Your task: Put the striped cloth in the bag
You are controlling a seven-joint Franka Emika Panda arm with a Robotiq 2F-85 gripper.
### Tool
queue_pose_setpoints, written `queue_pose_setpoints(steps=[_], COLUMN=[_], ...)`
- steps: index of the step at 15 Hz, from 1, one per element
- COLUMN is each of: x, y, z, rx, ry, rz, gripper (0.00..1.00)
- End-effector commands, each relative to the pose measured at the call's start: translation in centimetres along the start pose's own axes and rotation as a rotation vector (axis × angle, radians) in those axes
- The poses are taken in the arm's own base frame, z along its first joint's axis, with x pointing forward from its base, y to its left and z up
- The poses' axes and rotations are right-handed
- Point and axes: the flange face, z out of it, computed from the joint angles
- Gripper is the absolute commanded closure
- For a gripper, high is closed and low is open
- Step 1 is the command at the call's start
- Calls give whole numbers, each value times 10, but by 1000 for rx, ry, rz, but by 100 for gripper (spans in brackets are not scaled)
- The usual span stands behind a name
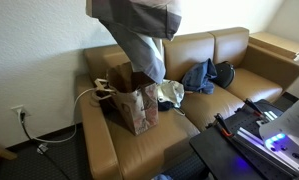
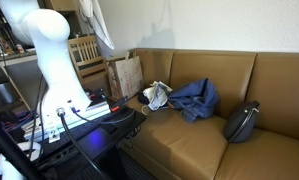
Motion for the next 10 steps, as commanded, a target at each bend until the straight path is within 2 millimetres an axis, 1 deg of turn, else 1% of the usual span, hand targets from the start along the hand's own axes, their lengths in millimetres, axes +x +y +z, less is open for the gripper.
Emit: queue_pose_setpoints(steps=[1,2,3,5,7,8,10], x=[-6,-38,-55,-83,-124,-140,-180], y=[15,25,35,56,73,77,82], z=[-9,-23,-32,-36,-36,-33,-27], rx=[-133,-190,-236,-327,-383,-401,-419], ry=[-11,-13,-7,-6,-9,-12,-20], rz=[-65,-105,-130,-188,-222,-249,-285], gripper=[100,100,100,100,100,100,100])
